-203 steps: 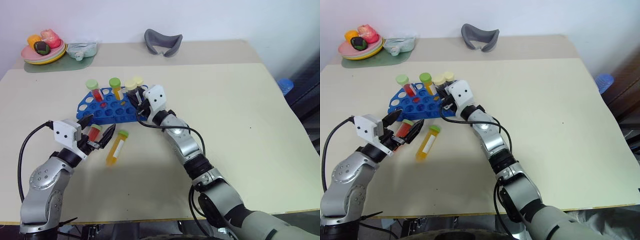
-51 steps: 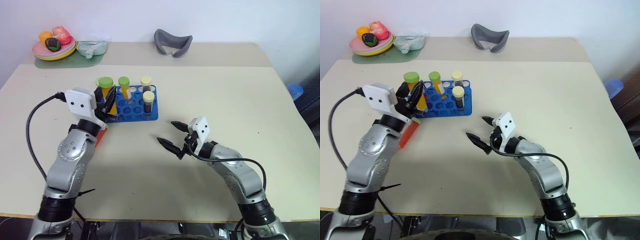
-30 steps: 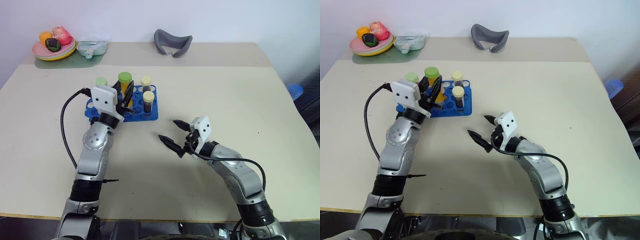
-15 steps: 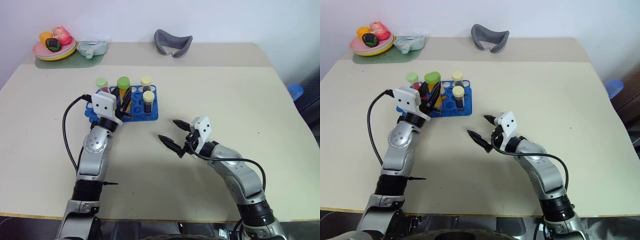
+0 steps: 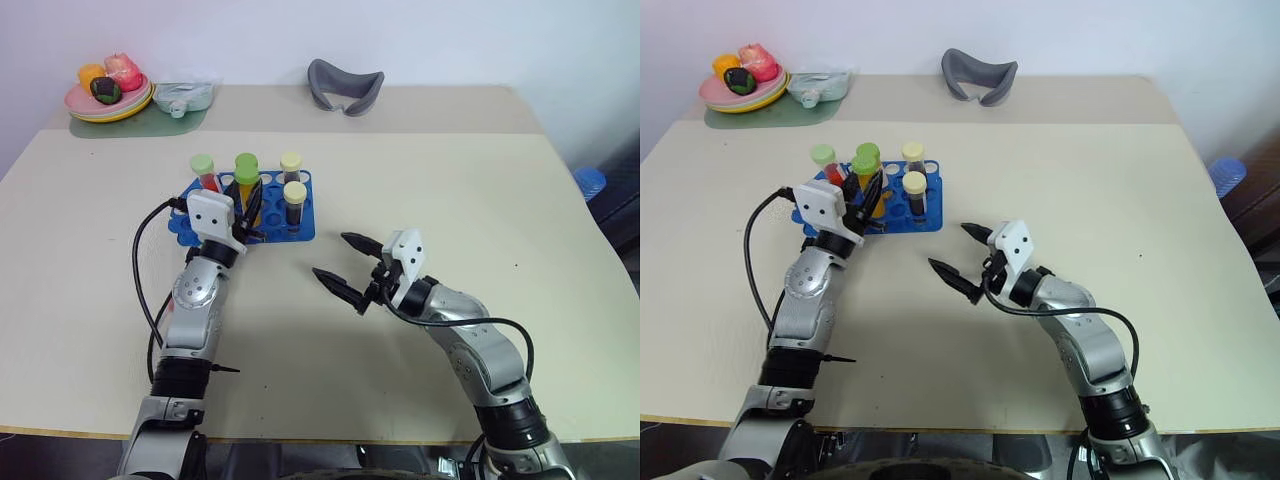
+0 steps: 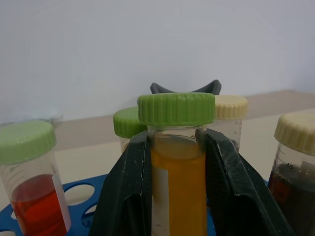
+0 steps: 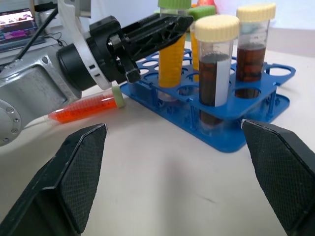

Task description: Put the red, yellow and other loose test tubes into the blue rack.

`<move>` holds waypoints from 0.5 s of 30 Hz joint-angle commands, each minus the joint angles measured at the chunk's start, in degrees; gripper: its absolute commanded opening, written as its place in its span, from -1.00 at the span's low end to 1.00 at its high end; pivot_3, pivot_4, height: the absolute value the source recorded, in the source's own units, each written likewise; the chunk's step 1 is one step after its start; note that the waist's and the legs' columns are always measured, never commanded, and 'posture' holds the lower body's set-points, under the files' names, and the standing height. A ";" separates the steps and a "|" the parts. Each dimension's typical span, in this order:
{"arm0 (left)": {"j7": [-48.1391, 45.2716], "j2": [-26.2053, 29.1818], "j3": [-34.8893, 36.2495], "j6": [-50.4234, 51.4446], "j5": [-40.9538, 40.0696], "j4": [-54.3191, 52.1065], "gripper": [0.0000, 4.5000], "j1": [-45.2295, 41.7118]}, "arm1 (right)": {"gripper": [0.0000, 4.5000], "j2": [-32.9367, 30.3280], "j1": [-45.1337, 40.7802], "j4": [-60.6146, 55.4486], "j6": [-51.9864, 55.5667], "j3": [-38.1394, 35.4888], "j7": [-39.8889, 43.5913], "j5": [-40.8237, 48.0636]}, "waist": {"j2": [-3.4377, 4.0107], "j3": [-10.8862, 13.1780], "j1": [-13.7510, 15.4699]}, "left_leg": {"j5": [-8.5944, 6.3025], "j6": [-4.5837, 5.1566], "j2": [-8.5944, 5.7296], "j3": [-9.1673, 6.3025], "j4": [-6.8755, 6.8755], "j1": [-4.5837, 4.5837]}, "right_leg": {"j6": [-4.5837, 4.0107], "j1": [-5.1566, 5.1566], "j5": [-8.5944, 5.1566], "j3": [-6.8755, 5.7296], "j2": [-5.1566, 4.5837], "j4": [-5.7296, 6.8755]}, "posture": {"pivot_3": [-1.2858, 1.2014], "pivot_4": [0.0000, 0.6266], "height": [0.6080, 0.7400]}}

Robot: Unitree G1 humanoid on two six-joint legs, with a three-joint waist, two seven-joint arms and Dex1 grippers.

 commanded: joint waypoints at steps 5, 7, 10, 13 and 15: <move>0.31 -0.30 1.09 -0.26 0.24 -1.93 -0.63 -0.24 | 1.00 -0.03 -0.30 -2.33 -0.70 -0.05 0.63 0.79 | 0.00 0.00 0.05 | 0.00 0.00 0.00 0.00 0.00 0.00 | 0.00 0.00 0.00 0.00 0.00 0.00 | 0.03 -0.52 1.00; 0.07 -0.34 1.00 0.24 -0.05 -2.51 -0.41 0.09 | 1.00 -0.04 -0.26 -2.41 -0.66 -0.06 0.69 0.84 | 0.00 0.00 0.06 | 0.00 0.00 0.00 0.00 0.00 0.00 | 0.00 0.00 0.00 0.00 0.00 0.00 | 0.03 -0.52 1.00; 0.07 -0.28 1.06 0.89 -0.23 -3.36 0.22 0.45 | 1.00 -0.06 -0.26 -2.65 -0.44 0.00 0.71 0.95 | 0.00 0.00 0.06 | 0.00 0.00 0.00 0.00 0.00 0.00 | 0.00 0.00 0.00 0.00 0.00 0.00 | 0.03 -0.52 1.00; 0.59 0.21 1.33 1.70 0.31 -5.20 0.86 1.07 | 1.00 -0.09 -0.09 -2.99 -0.16 0.10 0.71 1.07 | 0.00 0.00 0.07 | 0.00 0.00 0.00 0.00 0.00 0.00 | 0.00 0.00 0.00 0.00 0.00 0.00 | 0.03 -0.52 1.00; 0.54 0.85 1.83 3.21 -0.46 -8.10 0.99 1.69 | 1.00 -0.12 0.11 -3.27 0.05 0.12 0.64 1.18 | 0.00 0.00 0.04 | 0.00 0.00 0.00 0.00 0.00 -0.01 | 0.00 0.00 0.00 0.00 0.00 0.00 | 0.03 -0.52 1.00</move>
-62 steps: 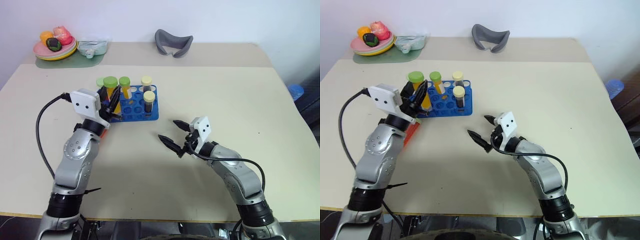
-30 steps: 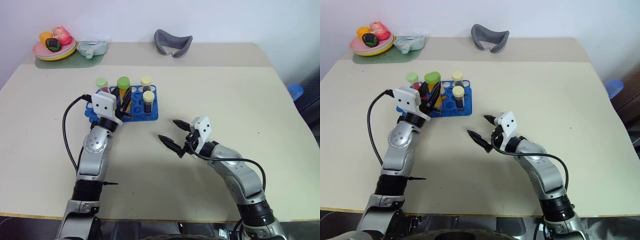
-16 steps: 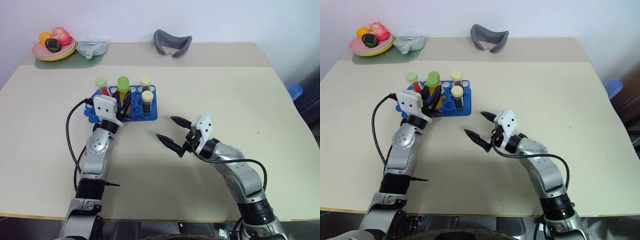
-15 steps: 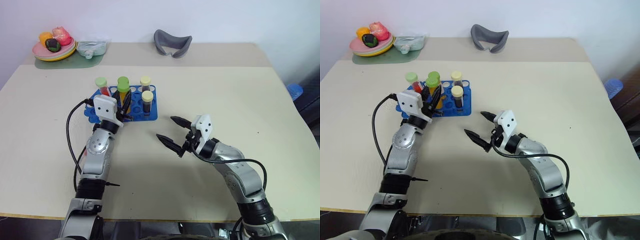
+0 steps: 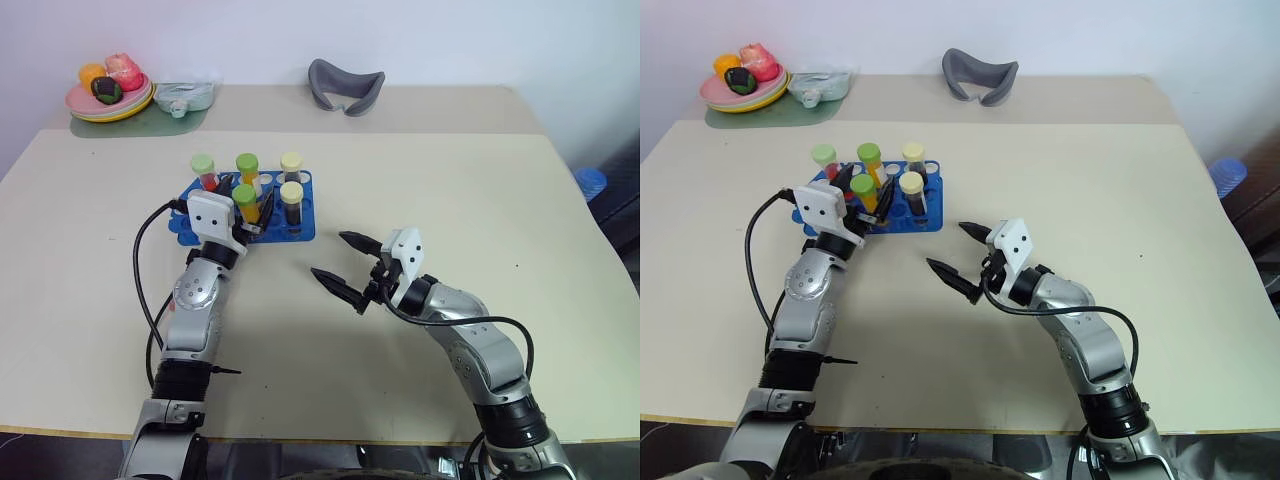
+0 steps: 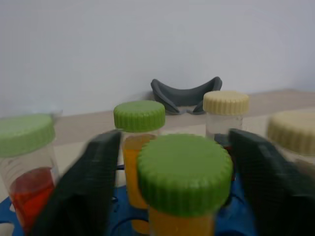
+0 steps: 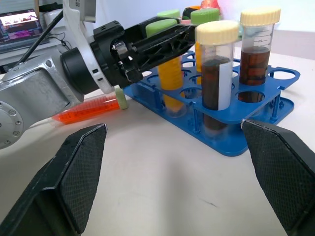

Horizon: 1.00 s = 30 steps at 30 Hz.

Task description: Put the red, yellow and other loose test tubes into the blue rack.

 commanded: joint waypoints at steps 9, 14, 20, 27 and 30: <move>-0.89 8.64 8.08 16.64 -6.84 -26.17 0.99 5.74 | 1.00 -0.43 1.19 -4.20 0.50 -0.26 -0.21 1.26 | 0.00 0.00 -0.08 | 0.00 0.00 0.01 -0.01 -0.01 0.00 | 0.00 0.00 0.00 0.00 0.00 0.00 | 0.03 -0.52 1.00; 0.74 19.36 18.09 39.49 -17.82 -36.87 0.99 7.26 | 1.00 -1.26 1.08 -4.05 1.06 -0.55 0.62 1.55 | 0.00 0.02 -0.56 | -0.01 0.01 0.04 -0.05 -0.02 0.00 | 0.00 0.00 -0.01 -0.02 0.01 0.03 | 0.03 -0.52 1.00; 0.53 36.42 24.85 74.21 -29.35 -40.35 0.99 7.88 | 1.00 -4.92 -0.35 -2.57 0.28 0.66 5.16 0.83 | -0.01 0.06 -1.38 | -0.01 0.02 0.03 -0.10 -0.01 0.01 | 0.00 0.00 -0.02 -0.05 0.02 0.09 | 0.03 -0.52 1.00; 1.61 39.00 24.92 100.05 -34.08 -36.07 0.99 -1.55 | 1.00 -9.94 -2.85 -2.90 -1.80 4.20 13.25 -0.45 | -0.05 0.10 -1.39 | -0.01 0.01 0.03 -0.10 0.00 0.01 | -0.01 0.01 -0.02 -0.06 0.04 0.10 | 0.03 -0.52 1.00; 1.41 41.27 19.24 103.22 -33.67 -32.14 0.99 -3.06 | 1.00 -11.10 -3.62 -2.20 -3.84 5.38 15.59 -1.57 | -0.05 0.10 -1.55 | -0.01 0.01 0.02 -0.10 -0.03 0.02 | -0.01 -0.02 -0.02 -0.05 0.04 0.09 | 0.03 -0.52 1.00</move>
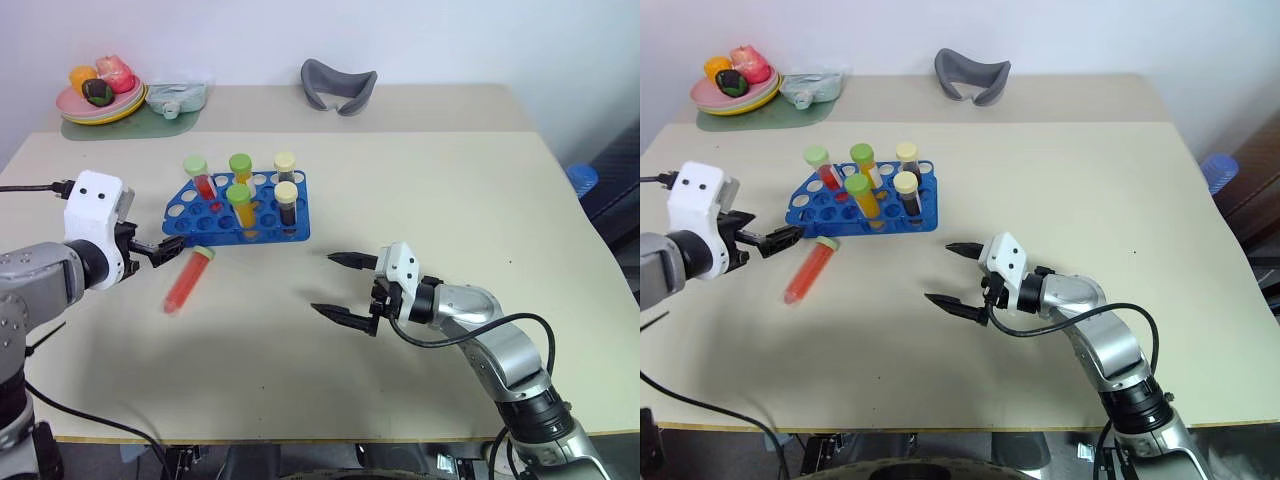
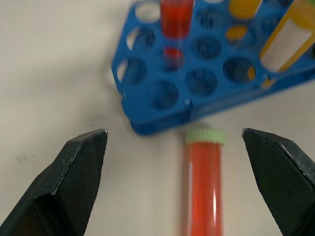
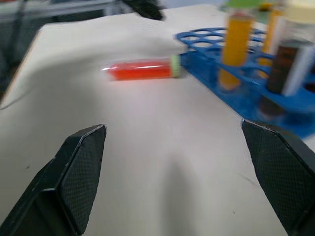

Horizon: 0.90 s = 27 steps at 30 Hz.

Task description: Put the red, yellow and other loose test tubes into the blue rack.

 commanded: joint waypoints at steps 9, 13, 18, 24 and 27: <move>0.10 5.62 -16.84 3.21 -3.33 13.35 0.99 -7.13 | 1.00 -0.13 -0.69 0.52 -3.81 1.63 3.13 -1.26 | -0.01 0.00 0.19 | 0.00 -0.01 0.00 0.01 0.02 -0.04 | 0.00 -0.03 0.00 0.00 -0.02 0.01 | 0.03 -0.52 1.00; 0.21 4.30 -21.38 3.21 -3.24 19.36 0.99 -12.97 | 1.00 0.64 -1.17 0.83 -3.60 1.93 3.16 -1.18 | -0.01 0.00 0.13 | 0.01 -0.01 0.00 0.01 0.02 -0.04 | 0.00 -0.05 0.00 0.01 -0.01 0.01 | 0.03 -0.52 1.00; 0.02 3.04 -28.15 3.21 -0.43 26.86 0.99 -18.45 | 1.00 1.41 -1.69 0.67 -2.86 1.97 2.85 -1.00 | -0.01 0.00 0.05 | 0.01 -0.02 -0.01 0.02 0.04 -0.04 | 0.00 -0.06 0.00 0.01 -0.01 0.04 | 0.03 -0.52 1.00; -0.87 1.95 -31.78 3.21 1.01 31.92 0.99 -21.70 | 1.00 2.06 -1.69 -0.19 -1.52 1.80 1.61 -0.62 | 0.01 -0.01 0.15 | 0.01 -0.02 -0.01 0.02 0.05 -0.04 | 0.00 -0.06 0.00 0.01 -0.01 0.06 | 0.03 -0.52 1.00; -1.21 1.97 -33.26 3.21 1.06 33.98 0.99 -22.98 | 1.00 2.36 -1.98 -0.24 -0.99 1.82 1.24 -0.53 | 0.02 -0.02 0.17 | 0.02 -0.02 -0.02 0.02 0.07 -0.03 | 0.00 -0.06 0.00 0.01 -0.01 0.10 | 0.03 -0.52 1.00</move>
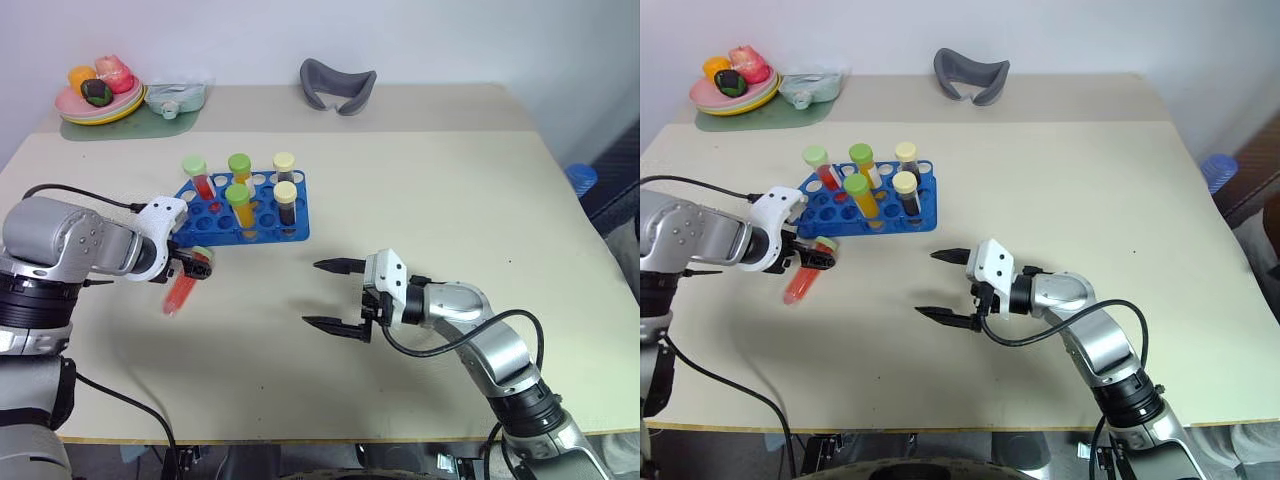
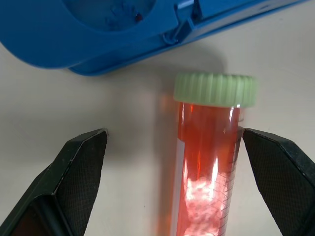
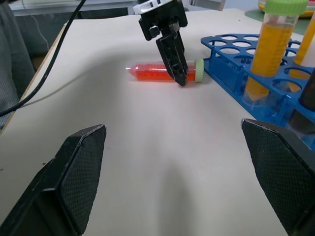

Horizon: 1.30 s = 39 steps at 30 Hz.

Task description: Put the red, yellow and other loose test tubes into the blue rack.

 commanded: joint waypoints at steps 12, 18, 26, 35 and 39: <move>-2.63 0.58 -4.27 0.46 1.17 4.20 0.19 -2.73 | 1.00 1.04 -1.29 -2.36 1.31 -0.20 -0.94 1.47 | 0.07 -0.04 -0.02 | 0.00 -0.01 0.00 0.00 0.03 0.03 | 0.00 0.01 0.00 0.01 0.00 0.08 | 0.03 -0.52 1.00; -3.34 0.97 -3.86 0.46 1.02 2.77 -0.24 -1.83 | 1.00 0.89 -1.23 -2.41 1.41 -0.23 -0.87 1.67 | 0.07 -0.04 -0.01 | 0.00 -0.01 -0.01 0.00 0.02 0.01 | 0.01 0.01 0.00 0.01 -0.01 0.04 | 0.03 -0.52 1.00; -2.35 1.59 -1.37 0.46 -0.65 0.78 -0.58 0.85 | 1.00 0.64 -1.19 -2.33 1.29 -0.15 -0.25 1.90 | 0.07 -0.04 -0.08 | 0.00 0.00 -0.01 0.00 0.02 0.01 | 0.01 0.00 0.00 0.01 0.00 0.06 | 0.03 -0.52 1.00; -6.09 7.94 12.72 -0.60 -6.62 -17.78 -0.63 13.99 | 1.00 0.05 0.35 -3.58 1.76 -0.62 -0.42 2.24 | 0.04 -0.02 -0.68 | 0.00 0.00 0.01 0.00 -0.03 -0.02 | 0.00 -0.06 -0.01 0.02 -0.01 0.05 | 0.03 -0.52 1.00; -7.27 2.39 28.73 -18.59 -1.59 -29.06 -0.63 25.58 | 1.00 0.13 1.09 -3.56 1.65 -0.66 -0.16 2.42 | 0.03 0.00 -0.72 | 0.00 -0.01 0.02 0.00 0.00 -0.04 | 0.00 -0.07 -0.01 0.02 -0.02 0.08 | 0.03 -0.52 1.00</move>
